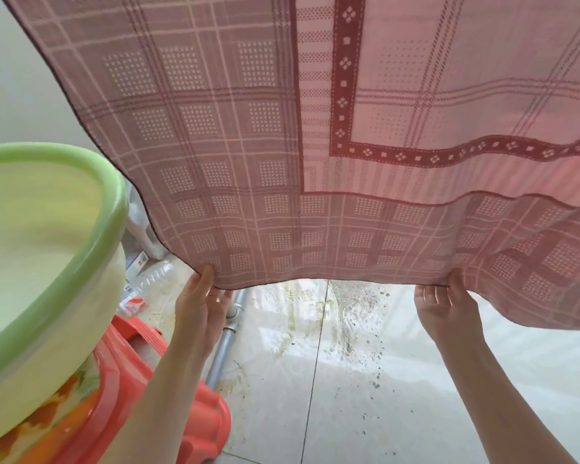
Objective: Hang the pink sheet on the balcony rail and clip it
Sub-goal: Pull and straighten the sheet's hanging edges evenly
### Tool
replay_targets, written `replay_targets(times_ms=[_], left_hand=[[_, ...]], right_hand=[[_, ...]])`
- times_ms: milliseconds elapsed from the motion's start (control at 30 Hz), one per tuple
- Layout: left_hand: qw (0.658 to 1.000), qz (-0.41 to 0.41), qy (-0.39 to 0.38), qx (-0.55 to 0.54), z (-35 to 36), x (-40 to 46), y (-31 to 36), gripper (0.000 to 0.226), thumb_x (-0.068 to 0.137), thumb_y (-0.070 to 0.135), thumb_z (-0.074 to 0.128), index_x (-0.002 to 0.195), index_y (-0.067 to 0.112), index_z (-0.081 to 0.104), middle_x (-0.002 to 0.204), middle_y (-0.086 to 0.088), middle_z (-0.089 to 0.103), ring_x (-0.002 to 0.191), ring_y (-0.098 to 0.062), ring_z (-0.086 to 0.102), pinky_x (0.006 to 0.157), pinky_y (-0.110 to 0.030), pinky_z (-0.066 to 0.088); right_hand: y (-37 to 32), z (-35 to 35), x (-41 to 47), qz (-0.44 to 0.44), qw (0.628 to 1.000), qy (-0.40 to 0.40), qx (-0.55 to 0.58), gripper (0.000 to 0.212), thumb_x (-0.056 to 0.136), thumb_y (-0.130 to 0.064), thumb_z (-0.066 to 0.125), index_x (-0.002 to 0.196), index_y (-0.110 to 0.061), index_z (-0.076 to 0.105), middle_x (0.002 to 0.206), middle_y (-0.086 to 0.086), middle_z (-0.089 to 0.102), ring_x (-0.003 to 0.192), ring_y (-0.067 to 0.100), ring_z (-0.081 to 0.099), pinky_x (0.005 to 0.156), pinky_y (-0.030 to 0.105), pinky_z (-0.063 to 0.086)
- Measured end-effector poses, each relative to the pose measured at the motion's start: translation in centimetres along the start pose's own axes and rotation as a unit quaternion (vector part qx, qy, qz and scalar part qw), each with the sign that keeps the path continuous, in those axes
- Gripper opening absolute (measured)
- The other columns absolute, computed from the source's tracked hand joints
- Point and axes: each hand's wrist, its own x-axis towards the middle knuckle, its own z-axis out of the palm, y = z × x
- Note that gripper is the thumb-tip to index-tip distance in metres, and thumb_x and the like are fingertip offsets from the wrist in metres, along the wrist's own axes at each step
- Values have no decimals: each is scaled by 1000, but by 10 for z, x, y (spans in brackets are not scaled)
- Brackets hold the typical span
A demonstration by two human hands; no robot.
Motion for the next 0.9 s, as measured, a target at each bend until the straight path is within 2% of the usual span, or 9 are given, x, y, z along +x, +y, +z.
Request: replay_targets(times_ms=[133, 267, 333, 367, 467, 500, 600, 733, 900], left_hand=[[994, 13, 92, -60, -5, 16, 6, 18, 95, 8, 44, 91, 18, 58, 76, 12, 72, 76, -2, 68, 87, -32, 46], [987, 21, 129, -98, -9, 30, 14, 11, 93, 14, 49, 94, 18, 59, 74, 12, 72, 76, -3, 68, 85, -31, 51], [985, 26, 143, -90, -11, 36, 19, 9, 93, 16, 50, 92, 19, 59, 72, 13, 72, 78, -3, 66, 84, -30, 53], [984, 31, 151, -88, -13, 41, 20, 10, 93, 16, 50, 91, 20, 59, 71, 14, 71, 77, -2, 65, 82, -29, 53], [981, 50, 165, -93, -12, 50, 24, 8, 93, 15, 52, 92, 20, 59, 70, 15, 71, 77, -1, 65, 74, -26, 52], [980, 53, 169, -95, -12, 53, 24, 8, 93, 16, 52, 93, 21, 59, 72, 15, 72, 80, -1, 64, 74, -26, 52], [981, 52, 174, -69, -14, 57, 24, 9, 94, 19, 51, 97, 23, 58, 90, 14, 71, 87, 0, 63, 76, -26, 51], [979, 48, 192, -53, -18, 56, 28, 9, 96, 20, 48, 96, 24, 57, 136, 3, 52, 112, -5, 57, 88, -25, 49], [979, 27, 185, -81, -12, 51, 27, 13, 96, 20, 47, 106, 24, 56, 118, 11, 61, 105, -3, 58, 86, -24, 47]], right_hand=[[4, -2, 0, 19, 1000, -22, -2, 4, 88, -15, 61, 90, -17, 60, 92, -9, 64, 90, 5, 64, 75, 26, 51], [15, 4, -8, 32, 998, -34, 39, 33, 61, -4, 76, 88, -14, 61, 85, -4, 65, 72, 8, 69, 65, 25, 55], [18, -2, -11, 32, 995, -35, 84, 28, 68, -6, 74, 92, -12, 61, 86, -4, 65, 71, 7, 69, 65, 23, 55], [19, -6, -9, 21, 995, -32, 92, 19, 80, -15, 69, 98, -11, 62, 90, -5, 64, 76, 4, 67, 69, 23, 56], [27, -5, -24, 82, 994, -65, 42, 73, 70, -62, 52, 117, -8, 56, 84, -21, 63, 77, -12, 59, 79, 13, 51], [27, -10, -27, 75, 996, -51, 24, 70, 72, -60, 50, 117, -7, 57, 82, -22, 62, 75, -14, 58, 75, 10, 50], [31, -25, -27, 25, 999, -21, 26, 18, 93, -19, 53, 104, -9, 63, 91, -8, 67, 86, -1, 63, 72, 15, 55], [30, -22, -33, 58, 998, -19, 13, 12, 91, -5, 51, 94, -8, 62, 83, -3, 68, 90, 10, 61, 76, 21, 56], [29, -16, -37, 56, 998, -21, -34, 14, 94, -3, 47, 91, -9, 59, 87, -2, 62, 88, 11, 58, 79, 24, 49]])
